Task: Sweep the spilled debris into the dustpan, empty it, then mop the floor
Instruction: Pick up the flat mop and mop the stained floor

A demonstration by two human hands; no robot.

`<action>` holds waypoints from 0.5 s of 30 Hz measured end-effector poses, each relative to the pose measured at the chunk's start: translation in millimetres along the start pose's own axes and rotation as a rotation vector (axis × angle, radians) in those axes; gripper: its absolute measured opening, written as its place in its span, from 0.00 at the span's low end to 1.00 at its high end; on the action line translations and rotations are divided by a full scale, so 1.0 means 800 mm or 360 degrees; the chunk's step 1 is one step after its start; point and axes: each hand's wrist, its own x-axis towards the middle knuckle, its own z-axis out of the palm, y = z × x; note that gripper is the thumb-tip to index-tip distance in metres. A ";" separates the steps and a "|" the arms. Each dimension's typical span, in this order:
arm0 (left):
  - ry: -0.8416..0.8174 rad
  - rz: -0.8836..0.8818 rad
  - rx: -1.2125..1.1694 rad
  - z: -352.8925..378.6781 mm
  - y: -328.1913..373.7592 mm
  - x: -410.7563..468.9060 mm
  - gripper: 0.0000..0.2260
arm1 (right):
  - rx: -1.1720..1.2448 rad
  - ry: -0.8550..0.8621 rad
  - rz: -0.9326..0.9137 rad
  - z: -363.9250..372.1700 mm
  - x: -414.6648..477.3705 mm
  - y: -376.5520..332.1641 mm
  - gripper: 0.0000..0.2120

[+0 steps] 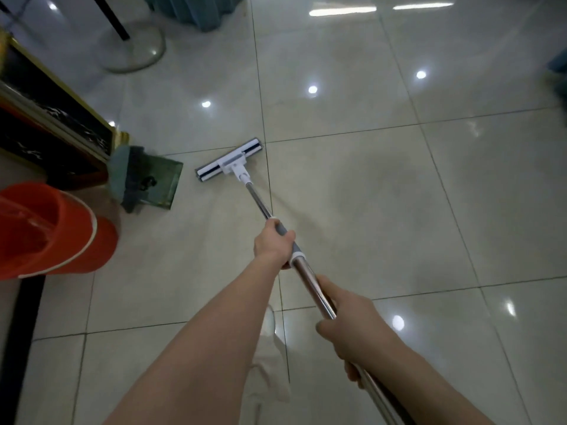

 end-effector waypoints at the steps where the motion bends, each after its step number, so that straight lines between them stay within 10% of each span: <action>1: 0.0031 -0.0019 -0.0007 -0.018 0.017 0.035 0.17 | 0.0004 -0.0007 -0.0021 -0.003 0.022 -0.023 0.32; 15: -0.0010 -0.0061 0.0020 -0.146 0.156 0.328 0.20 | 0.0097 -0.0020 -0.0004 -0.032 0.294 -0.227 0.28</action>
